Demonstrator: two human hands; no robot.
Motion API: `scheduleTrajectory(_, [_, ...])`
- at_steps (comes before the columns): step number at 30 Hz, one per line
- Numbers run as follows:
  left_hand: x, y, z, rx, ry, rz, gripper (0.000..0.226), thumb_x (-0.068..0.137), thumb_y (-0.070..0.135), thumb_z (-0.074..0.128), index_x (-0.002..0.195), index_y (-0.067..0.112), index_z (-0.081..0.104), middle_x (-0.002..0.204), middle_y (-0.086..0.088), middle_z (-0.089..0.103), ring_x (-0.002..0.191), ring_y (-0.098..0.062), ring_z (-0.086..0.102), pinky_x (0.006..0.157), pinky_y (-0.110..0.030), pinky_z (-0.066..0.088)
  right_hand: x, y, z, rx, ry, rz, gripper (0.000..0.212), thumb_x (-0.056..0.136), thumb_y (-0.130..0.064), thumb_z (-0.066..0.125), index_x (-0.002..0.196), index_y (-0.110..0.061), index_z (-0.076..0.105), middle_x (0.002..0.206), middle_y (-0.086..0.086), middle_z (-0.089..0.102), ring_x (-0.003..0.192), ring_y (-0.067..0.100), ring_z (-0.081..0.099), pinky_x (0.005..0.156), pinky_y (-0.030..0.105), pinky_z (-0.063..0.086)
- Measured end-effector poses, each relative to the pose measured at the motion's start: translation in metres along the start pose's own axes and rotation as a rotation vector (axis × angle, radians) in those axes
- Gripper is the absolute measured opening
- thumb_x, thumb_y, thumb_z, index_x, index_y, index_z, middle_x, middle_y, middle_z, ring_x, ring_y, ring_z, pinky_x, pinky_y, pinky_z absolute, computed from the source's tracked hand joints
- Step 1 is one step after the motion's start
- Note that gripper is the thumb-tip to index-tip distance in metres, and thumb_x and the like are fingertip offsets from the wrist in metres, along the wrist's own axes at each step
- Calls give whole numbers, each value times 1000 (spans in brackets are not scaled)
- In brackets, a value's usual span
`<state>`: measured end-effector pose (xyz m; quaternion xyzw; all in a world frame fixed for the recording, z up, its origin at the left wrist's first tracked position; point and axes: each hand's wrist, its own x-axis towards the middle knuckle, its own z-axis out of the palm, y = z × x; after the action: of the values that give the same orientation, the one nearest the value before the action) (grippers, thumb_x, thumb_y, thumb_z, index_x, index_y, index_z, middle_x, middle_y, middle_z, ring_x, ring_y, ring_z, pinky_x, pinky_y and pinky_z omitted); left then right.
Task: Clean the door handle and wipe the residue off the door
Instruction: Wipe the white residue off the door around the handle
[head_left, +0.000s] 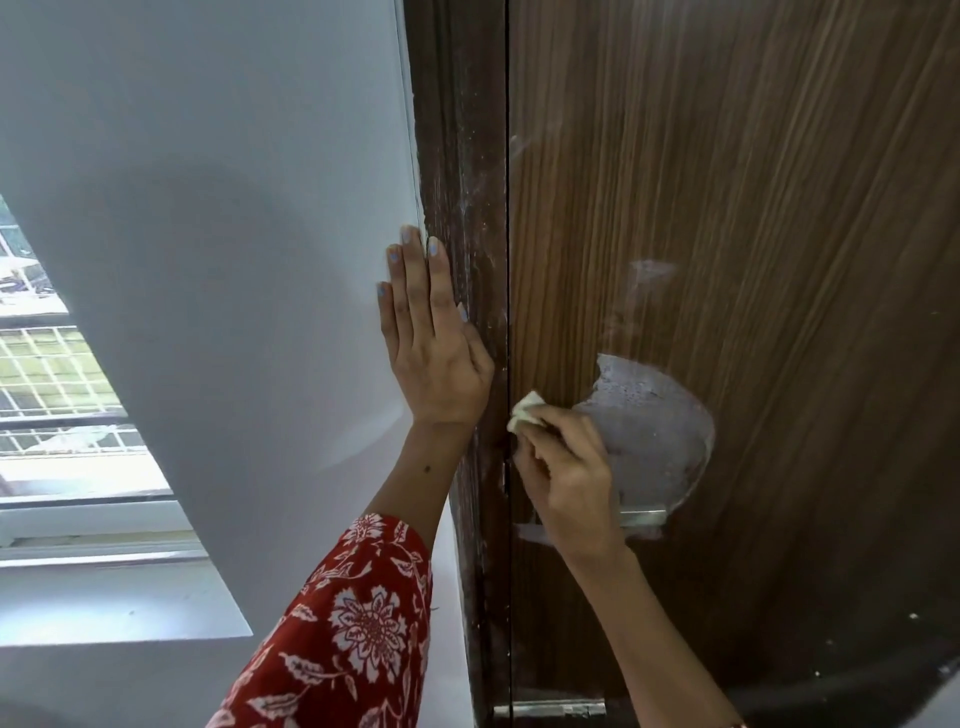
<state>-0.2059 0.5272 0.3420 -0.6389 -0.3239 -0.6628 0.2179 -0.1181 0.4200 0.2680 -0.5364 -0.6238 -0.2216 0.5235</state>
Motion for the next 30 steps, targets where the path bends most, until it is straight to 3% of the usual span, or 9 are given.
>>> scheduleTrajectory(4, [0, 0, 0, 13, 4, -6, 51, 94, 9, 34, 144, 1, 26, 148, -26, 36, 141, -36, 26, 119, -43, 15, 2, 4, -5, 0, 197, 141, 24, 80, 3, 66, 103, 6, 66, 109, 22, 61, 105, 17, 49, 96, 17, 41])
scheduleTrajectory(8, [0, 1, 1, 17, 10, -7, 51, 94, 8, 35, 144, 1, 27, 148, -25, 37, 141, -37, 28, 119, -43, 17, -2, 0, 0, 14, 87, 75, 26, 77, 5, 69, 103, 6, 67, 107, 21, 62, 104, 17, 49, 96, 19, 40])
scheduleTrajectory(13, [1, 2, 0, 29, 8, -11, 50, 94, 8, 35, 143, 0, 29, 147, -26, 37, 140, -38, 29, 118, -44, 17, -5, 8, -8, 3, 205, 195, 26, 82, 2, 63, 108, 6, 65, 112, 23, 59, 107, 18, 48, 96, 23, 42])
scheduleTrajectory(15, [1, 2, 0, 25, 8, -9, 49, 95, 9, 35, 143, 0, 29, 147, -26, 37, 140, -38, 29, 118, -44, 17, -4, 5, -7, 11, 149, 160, 29, 81, 3, 65, 110, 7, 64, 114, 22, 59, 109, 21, 48, 95, 29, 44])
scheduleTrajectory(18, [1, 2, 0, 24, 13, -6, 48, 96, 12, 32, 142, 1, 29, 147, -26, 38, 139, -38, 30, 117, -45, 19, -6, 9, -11, -15, 59, 80, 26, 78, 4, 69, 103, 6, 67, 107, 19, 63, 102, 22, 54, 97, 20, 41])
scheduleTrajectory(20, [1, 2, 0, 26, 8, -9, 47, 97, 15, 30, 142, 1, 29, 147, -25, 38, 139, -39, 30, 117, -45, 19, -5, 14, -16, -36, 116, 117, 24, 77, 5, 69, 101, 5, 68, 105, 20, 63, 99, 22, 55, 97, 14, 37])
scheduleTrajectory(22, [1, 2, 0, 26, 7, -15, 47, 98, 17, 28, 143, 2, 29, 147, -25, 38, 139, -38, 30, 117, -45, 19, -2, 14, -17, -47, 183, 158, 25, 78, 6, 67, 103, 4, 67, 108, 20, 62, 102, 20, 52, 96, 20, 41])
scheduleTrajectory(27, [0, 1, 1, 26, 13, -14, 48, 97, 15, 30, 143, 2, 27, 148, -25, 37, 140, -37, 28, 118, -43, 16, -4, 4, -10, -68, -67, 19, 30, 71, 9, 72, 100, 1, 70, 105, 14, 65, 101, 20, 52, 94, 29, 45])
scheduleTrajectory(30, [0, 1, 1, 35, 9, -16, 49, 96, 14, 32, 144, 2, 27, 148, -25, 37, 141, -36, 27, 118, -42, 16, -4, 6, -17, -101, -94, 50, 24, 71, 8, 72, 93, -1, 72, 96, 11, 66, 93, 25, 59, 85, 34, 54])
